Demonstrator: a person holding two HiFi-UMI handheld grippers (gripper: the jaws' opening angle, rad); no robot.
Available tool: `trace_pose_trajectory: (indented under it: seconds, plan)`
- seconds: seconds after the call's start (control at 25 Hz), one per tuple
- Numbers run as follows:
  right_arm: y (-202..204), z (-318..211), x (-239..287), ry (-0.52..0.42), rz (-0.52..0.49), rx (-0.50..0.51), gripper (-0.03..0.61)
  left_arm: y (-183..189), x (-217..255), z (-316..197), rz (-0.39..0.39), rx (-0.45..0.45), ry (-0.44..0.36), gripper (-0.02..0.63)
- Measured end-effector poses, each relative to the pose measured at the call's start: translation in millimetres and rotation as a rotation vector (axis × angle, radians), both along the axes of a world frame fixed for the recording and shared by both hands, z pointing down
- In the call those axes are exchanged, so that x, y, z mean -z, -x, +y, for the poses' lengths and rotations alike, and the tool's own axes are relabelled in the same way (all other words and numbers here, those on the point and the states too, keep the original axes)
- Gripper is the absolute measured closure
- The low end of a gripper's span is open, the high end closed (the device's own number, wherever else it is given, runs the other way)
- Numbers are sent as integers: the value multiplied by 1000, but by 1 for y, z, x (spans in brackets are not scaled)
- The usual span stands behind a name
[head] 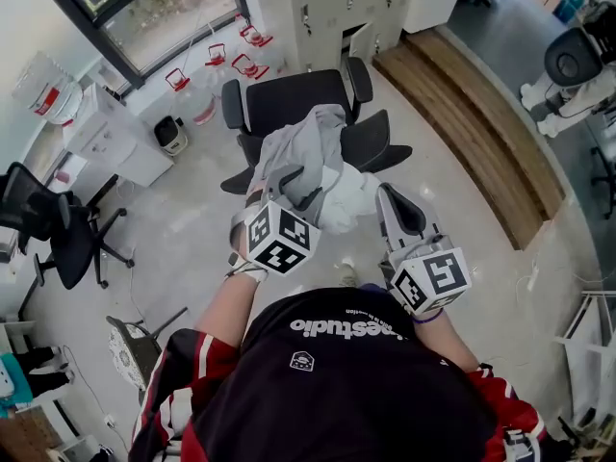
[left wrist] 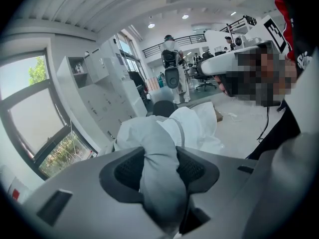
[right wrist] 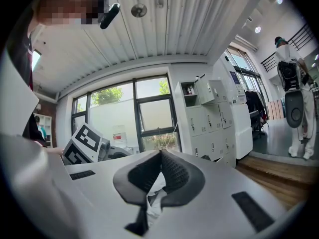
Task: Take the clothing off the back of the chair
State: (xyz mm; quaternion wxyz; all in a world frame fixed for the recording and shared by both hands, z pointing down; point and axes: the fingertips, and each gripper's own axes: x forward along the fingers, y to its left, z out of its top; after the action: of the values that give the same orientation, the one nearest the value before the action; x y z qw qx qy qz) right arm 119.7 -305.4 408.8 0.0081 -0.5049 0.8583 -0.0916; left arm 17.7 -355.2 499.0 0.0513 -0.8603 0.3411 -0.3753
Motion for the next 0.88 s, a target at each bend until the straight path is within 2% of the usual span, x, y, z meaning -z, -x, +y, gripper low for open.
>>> trace_pose_trajectory:
  seconds: [0.44,0.88]
  plan:
    - [6,9,3,0,-7,3,563,3,12,14,65,-16,14,548]
    - [11,6,14,0,-9,44,563,9,27,17,180,26,25,566]
